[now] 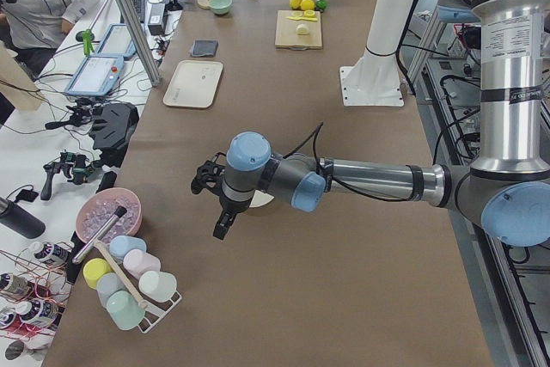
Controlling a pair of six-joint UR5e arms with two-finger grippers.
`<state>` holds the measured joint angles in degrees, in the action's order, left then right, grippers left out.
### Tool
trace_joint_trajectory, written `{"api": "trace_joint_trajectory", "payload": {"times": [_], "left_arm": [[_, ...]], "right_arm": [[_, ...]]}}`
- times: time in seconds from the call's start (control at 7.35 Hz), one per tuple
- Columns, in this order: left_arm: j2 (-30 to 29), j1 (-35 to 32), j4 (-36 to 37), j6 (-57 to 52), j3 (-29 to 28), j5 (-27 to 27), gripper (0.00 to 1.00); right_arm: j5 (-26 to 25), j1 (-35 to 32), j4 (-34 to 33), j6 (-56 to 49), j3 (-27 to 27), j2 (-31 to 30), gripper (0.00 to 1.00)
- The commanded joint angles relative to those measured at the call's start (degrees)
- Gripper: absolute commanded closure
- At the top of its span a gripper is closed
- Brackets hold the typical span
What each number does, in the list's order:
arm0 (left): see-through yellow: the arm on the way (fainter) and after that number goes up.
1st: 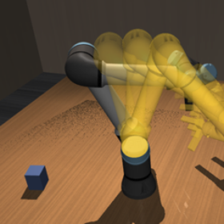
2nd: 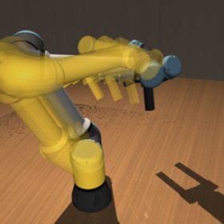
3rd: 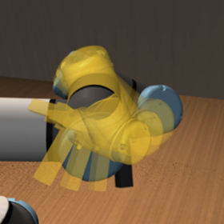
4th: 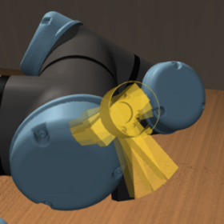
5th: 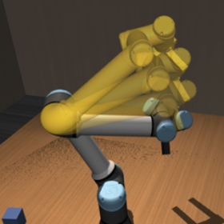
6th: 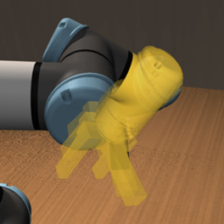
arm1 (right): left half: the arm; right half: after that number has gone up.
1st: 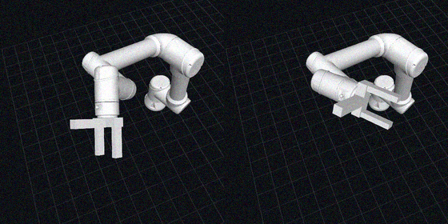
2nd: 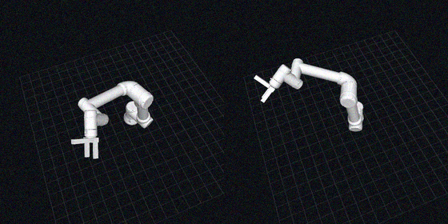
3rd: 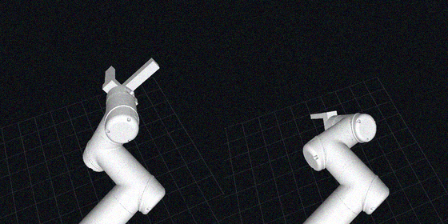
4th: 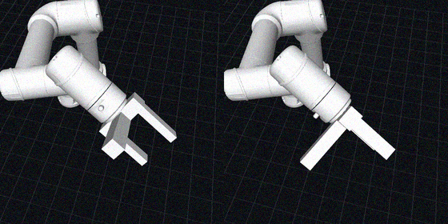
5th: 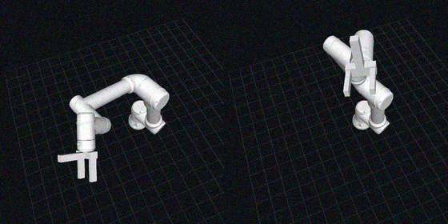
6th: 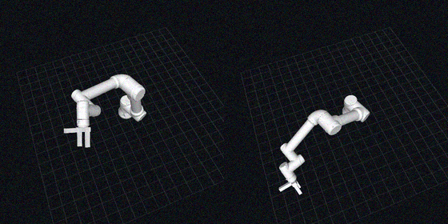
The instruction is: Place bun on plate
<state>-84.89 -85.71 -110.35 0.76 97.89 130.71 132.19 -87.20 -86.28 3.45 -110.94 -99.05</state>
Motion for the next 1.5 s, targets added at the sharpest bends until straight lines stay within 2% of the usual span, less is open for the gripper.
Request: {"api": "trace_joint_trajectory", "payload": {"times": [0.0,0.27,0.54,0.82,0.95,1.22,1.36], "left_arm": [[-1.2,4.6,-4.9,5.7,-5.7,0.0,0.02],[-1.9,10.4,-16.3,16.1,-12.3,2.1,0.02],[-4.6,16.2,-27.5,25.0,-19.5,2.8,0.02],[-7.3,20.7,-34.4,32.5,-24.2,2.8,0.03],[-7.7,21.5,-35.6,34.2,-24.8,2.8,0.03],[-7.6,22.2,-36.2,34.9,-25.2,2.9,0.15],[-7.6,22.4,-37.4,37.1,-25.2,3.0,0.27]], "right_arm": [[-0.1,6.7,4.7,10.6,0.2,-0.1,0.0],[-0.4,11.4,10.5,19.6,0.5,-0.3,0.0],[-0.4,12.9,12.2,22.4,0.4,-0.4,0.0],[-0.2,13.2,13.8,23.3,0.4,-0.4,0.0],[-0.2,13.2,13.9,23.3,0.4,-0.4,0.0],[-0.2,13.2,13.9,23.3,0.4,-0.4,0.0],[-0.2,13.2,13.9,23.3,0.4,-0.4,0.0]]}}
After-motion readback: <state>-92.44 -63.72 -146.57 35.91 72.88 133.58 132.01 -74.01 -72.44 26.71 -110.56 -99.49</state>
